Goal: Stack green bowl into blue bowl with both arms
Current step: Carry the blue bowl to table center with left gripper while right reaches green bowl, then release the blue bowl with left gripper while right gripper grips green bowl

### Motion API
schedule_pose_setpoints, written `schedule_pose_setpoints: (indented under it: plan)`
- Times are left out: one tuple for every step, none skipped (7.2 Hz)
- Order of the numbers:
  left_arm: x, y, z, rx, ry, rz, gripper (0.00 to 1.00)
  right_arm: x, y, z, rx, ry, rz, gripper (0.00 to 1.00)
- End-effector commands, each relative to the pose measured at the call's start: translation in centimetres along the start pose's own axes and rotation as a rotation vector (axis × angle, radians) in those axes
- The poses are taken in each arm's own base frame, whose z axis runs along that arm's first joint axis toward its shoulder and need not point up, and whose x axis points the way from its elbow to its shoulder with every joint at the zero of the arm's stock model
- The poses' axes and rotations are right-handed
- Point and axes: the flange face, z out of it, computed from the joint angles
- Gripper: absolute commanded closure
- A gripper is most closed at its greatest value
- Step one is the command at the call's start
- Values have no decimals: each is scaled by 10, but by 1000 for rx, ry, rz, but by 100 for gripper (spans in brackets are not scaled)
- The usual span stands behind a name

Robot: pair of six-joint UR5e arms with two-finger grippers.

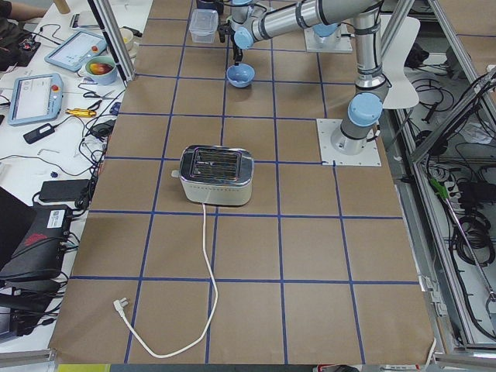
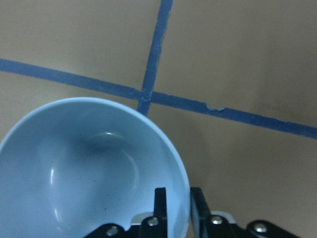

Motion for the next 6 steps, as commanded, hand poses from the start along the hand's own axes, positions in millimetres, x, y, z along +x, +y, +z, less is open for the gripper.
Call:
schedule_pose_setpoints:
  plan:
    - [-70,-52,-64,23,3,51,0,0,1,14,-3,4,-1,92]
    - [-122,-73,-84,-23,-36,137,0,0,1,13,-5,1,1,100]
    - [-171,-93,-117,6,-30,137,0,-1,1,10,-8,-4,2,100]
    - [-217,-95,-143,-54,-42,193,0,-1,-2,1,-7,-15,3,100]
    - [-237,-82,-184,-79,-57,245,0,-4,-7,-14,-7,-38,14,100]
    - [-237,-62,-235,-87,-56,239,0,-11,-20,-43,12,-105,58,100]
